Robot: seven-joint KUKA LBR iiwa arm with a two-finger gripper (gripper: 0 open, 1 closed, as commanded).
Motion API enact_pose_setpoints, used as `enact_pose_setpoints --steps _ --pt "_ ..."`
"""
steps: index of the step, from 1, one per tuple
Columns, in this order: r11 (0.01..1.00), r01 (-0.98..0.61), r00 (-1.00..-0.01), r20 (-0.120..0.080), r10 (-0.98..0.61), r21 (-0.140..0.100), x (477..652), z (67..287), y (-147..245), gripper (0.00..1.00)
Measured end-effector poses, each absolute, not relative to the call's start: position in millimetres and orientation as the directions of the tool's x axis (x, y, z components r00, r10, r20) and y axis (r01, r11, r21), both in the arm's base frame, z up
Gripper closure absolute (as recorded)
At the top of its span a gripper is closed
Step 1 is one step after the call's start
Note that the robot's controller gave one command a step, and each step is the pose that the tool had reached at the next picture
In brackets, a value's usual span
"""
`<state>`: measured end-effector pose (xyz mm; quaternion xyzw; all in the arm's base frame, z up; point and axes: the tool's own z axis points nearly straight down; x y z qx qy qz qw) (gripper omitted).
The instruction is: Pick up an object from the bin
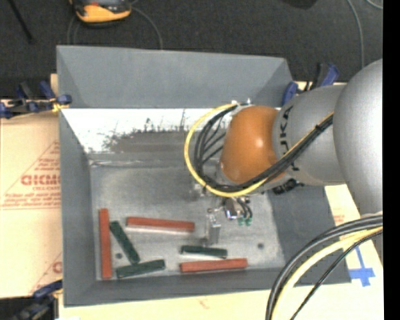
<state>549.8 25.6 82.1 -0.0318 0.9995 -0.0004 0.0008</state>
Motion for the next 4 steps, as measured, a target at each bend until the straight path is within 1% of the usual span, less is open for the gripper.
enact_pose_setpoints --steps 1,2,3,4 --pt "0.999 0.046 -0.999 -0.002 0.046 0.002 501.8 74.6 115.6 1.00" --pt "0.999 0.046 -0.999 -0.003 0.046 0.001 501.9 74.6 115.4 1.00" --pt "1.000 0.009 -1.000 -0.003 0.009 0.000 522.4 189.8 144.5 1.00" --pt "1.000 0.008 -1.000 -0.003 0.008 -0.001 522.5 189.7 144.1 1.00"
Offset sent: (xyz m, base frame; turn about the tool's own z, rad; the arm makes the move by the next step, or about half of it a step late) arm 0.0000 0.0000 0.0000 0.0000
